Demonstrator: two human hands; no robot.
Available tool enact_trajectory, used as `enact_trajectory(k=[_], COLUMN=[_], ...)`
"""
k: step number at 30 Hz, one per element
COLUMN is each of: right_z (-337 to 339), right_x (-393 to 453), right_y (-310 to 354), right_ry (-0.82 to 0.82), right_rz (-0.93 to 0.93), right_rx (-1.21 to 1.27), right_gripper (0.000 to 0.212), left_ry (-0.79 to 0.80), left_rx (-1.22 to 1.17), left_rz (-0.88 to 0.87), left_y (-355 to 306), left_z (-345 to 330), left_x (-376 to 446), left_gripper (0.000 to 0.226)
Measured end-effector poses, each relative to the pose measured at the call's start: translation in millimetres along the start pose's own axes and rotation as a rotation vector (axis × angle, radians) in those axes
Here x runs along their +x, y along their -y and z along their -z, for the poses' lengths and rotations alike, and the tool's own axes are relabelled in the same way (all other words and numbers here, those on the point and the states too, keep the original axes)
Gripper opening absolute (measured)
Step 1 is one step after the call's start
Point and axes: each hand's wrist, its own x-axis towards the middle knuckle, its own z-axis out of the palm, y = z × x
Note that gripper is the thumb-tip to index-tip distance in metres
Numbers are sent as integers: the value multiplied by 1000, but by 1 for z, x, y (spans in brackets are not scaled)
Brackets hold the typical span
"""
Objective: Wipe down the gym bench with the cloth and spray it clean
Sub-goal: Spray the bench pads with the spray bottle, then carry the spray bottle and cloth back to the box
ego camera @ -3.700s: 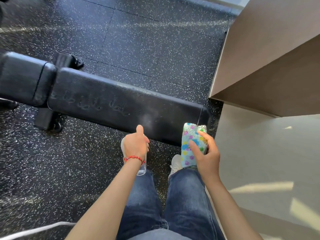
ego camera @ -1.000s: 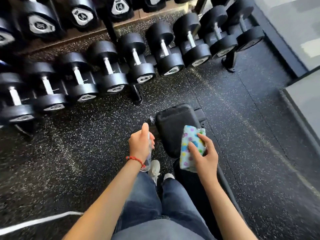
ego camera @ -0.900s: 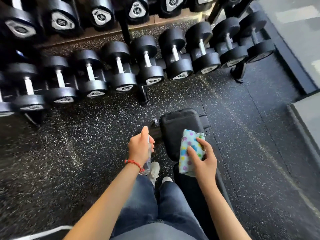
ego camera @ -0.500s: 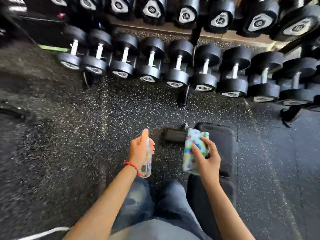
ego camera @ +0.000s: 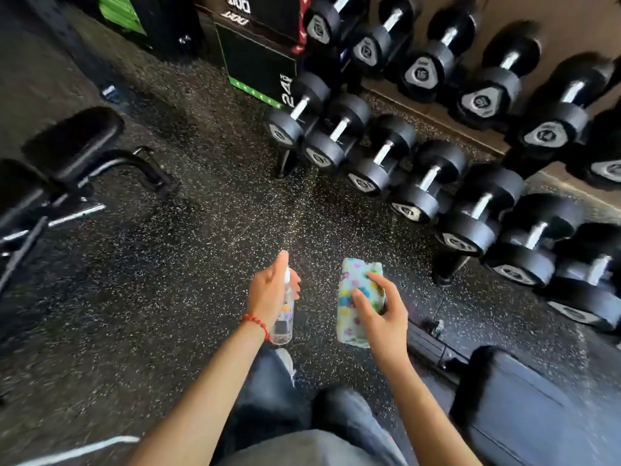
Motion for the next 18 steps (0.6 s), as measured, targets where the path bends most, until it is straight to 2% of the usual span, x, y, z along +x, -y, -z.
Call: enact_trajectory(k=[8, 18], right_z=[-100, -191], right_x=[45, 145], right_y=[29, 63], right_ry=[197, 366], right_rz=[-9, 15], right_rx=[-78, -115], right_gripper=[28, 29], left_ry=[-214, -359], left_rx=[-81, -241], left_rz=[118, 239], left_y=[6, -12], left_z=[97, 124], left_x=[60, 153], left_gripper=[62, 56])
